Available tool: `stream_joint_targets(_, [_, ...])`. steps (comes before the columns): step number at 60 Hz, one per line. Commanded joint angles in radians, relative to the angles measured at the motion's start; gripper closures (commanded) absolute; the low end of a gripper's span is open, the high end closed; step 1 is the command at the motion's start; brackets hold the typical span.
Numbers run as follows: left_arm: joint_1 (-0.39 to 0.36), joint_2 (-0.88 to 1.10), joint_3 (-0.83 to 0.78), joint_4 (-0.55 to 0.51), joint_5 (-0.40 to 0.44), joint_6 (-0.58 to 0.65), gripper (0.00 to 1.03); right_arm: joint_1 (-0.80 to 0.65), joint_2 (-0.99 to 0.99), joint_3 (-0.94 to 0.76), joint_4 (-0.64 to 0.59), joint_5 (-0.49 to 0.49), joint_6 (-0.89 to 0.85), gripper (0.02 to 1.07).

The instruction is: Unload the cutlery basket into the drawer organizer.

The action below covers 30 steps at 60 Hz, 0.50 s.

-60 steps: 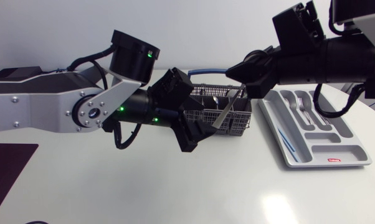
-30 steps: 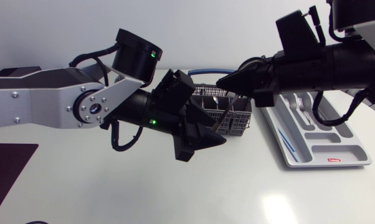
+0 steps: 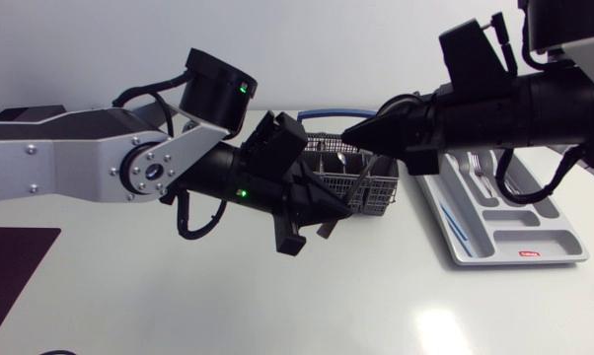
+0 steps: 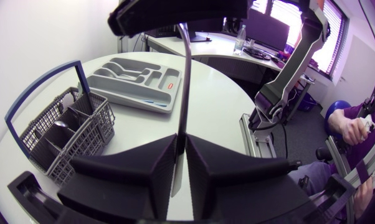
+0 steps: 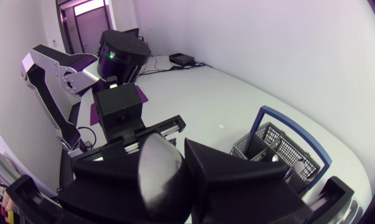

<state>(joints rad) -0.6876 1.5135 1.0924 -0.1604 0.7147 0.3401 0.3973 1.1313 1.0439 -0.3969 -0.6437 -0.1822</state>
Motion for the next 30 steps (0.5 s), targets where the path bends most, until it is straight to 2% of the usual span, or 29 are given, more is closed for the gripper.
stream_joint_targets(1, [0.002,0.020,0.027,-0.010,0.025,-0.024,1.00,0.000,-0.016,-0.025,0.012,0.001,0.016,0.92])
stream_joint_targets(5, [0.005,0.027,0.034,-0.011,0.025,-0.042,1.00,-0.003,-0.030,-0.036,0.032,0.016,0.021,0.89])
stream_joint_targets(8, [0.005,0.033,0.043,-0.011,0.026,-0.069,1.00,-0.003,-0.044,-0.044,0.052,0.036,0.033,0.79])
stream_joint_targets(12, [0.005,0.043,0.049,-0.011,0.025,-0.092,1.00,-0.003,-0.067,-0.050,0.078,0.078,0.053,0.52])
stream_joint_targets(13, [0.005,0.050,0.052,-0.011,0.025,-0.093,1.00,-0.005,-0.076,-0.050,0.081,0.090,0.056,0.42])
stream_joint_targets(15, [0.007,0.053,0.057,-0.008,0.017,-0.108,1.00,-0.006,-0.085,-0.047,0.082,0.104,0.064,0.34])
stream_joint_targets(23, [-0.006,0.056,0.064,0.021,-0.095,-0.164,1.00,-0.025,-0.105,-0.051,0.102,0.138,0.109,0.31])
stream_joint_targets(25, [-0.016,0.054,0.063,0.056,-0.158,-0.187,1.00,-0.032,-0.103,-0.053,0.102,0.144,0.118,0.31])
stream_joint_targets(30, [-0.016,0.057,0.064,0.113,-0.222,-0.236,1.00,-0.038,-0.090,-0.050,0.098,0.144,0.138,0.32])
